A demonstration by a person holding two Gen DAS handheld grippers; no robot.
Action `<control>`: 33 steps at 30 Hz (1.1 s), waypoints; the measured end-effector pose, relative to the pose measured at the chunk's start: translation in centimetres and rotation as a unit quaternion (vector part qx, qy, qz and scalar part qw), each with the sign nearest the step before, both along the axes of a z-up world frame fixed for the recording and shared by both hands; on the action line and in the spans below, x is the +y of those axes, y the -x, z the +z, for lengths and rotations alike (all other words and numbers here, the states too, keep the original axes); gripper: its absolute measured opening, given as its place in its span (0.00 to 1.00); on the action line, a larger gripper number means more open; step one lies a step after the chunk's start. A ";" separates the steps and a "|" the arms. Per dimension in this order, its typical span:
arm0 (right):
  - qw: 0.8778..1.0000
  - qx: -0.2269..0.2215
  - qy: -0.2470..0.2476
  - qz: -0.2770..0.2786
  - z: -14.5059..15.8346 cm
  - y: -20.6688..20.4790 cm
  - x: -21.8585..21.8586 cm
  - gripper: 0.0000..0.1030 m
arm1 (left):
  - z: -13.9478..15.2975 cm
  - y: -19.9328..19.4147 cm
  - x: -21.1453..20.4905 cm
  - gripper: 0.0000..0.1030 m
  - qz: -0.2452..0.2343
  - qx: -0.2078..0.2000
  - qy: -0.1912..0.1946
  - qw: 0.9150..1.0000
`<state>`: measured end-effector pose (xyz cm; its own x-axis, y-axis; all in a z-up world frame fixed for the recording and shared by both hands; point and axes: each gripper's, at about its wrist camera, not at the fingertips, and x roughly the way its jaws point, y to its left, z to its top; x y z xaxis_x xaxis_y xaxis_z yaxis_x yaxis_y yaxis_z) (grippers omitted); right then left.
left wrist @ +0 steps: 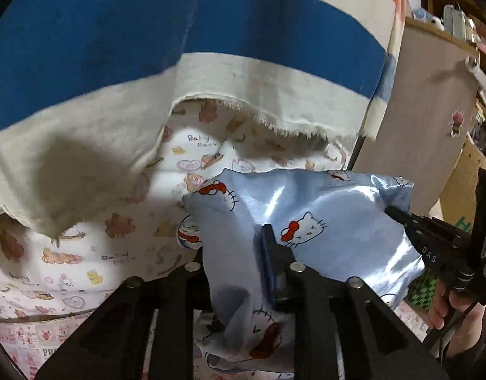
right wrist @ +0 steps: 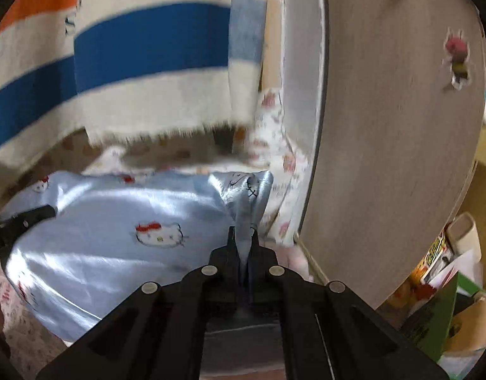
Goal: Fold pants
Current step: 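Carry the pants onto the folded clothes stack and open both tools, then pull both tools back from the clothes stack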
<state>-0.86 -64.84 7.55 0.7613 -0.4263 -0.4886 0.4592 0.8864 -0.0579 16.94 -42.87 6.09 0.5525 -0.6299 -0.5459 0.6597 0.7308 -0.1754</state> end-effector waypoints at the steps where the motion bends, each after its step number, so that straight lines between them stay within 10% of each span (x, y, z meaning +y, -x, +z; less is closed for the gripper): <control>1: 1.000 0.002 0.000 -0.007 -0.5 0.1 -0.1 0.02 | 0.1 0.2 0.0 0.35 0.003 -0.005 -0.003 1.000; 5: 0.999 -0.002 0.019 -0.035 -0.7 1.0 -1.1 0.08 | 1.3 1.2 0.9 0.64 0.017 -0.050 -0.011 0.999; 7: 0.998 -0.003 0.033 -0.060 -0.5 1.7 -1.0 0.30 | 2.2 1.8 1.7 0.85 0.025 -0.081 -0.017 0.996; 9: 0.996 -0.028 0.042 -0.078 0.2 3.1 -1.3 0.78 | 2.9 2.9 2.7 0.88 0.031 -0.114 -0.018 0.993; 10: 0.994 -0.049 0.047 -0.082 0.6 4.1 -1.1 0.86 | 3.2 3.3 3.1 0.91 0.031 -0.126 -0.017 0.991; 22: 0.980 -0.179 0.065 0.063 4.0 11.1 8.6 0.99 | 4.8 7.7 12.2 0.99 0.058 -0.201 0.054 0.976; 33: 0.973 -0.204 0.061 0.093 0.6 10.7 15.1 0.99 | -0.2 7.7 17.1 0.99 0.090 -0.212 0.021 0.973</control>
<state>-11.56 -49.75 8.13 0.9506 -0.2989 -0.0839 0.2987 0.9542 -0.0150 9.27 -25.77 5.86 0.8260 -0.5183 -0.2215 0.5408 0.8396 0.0523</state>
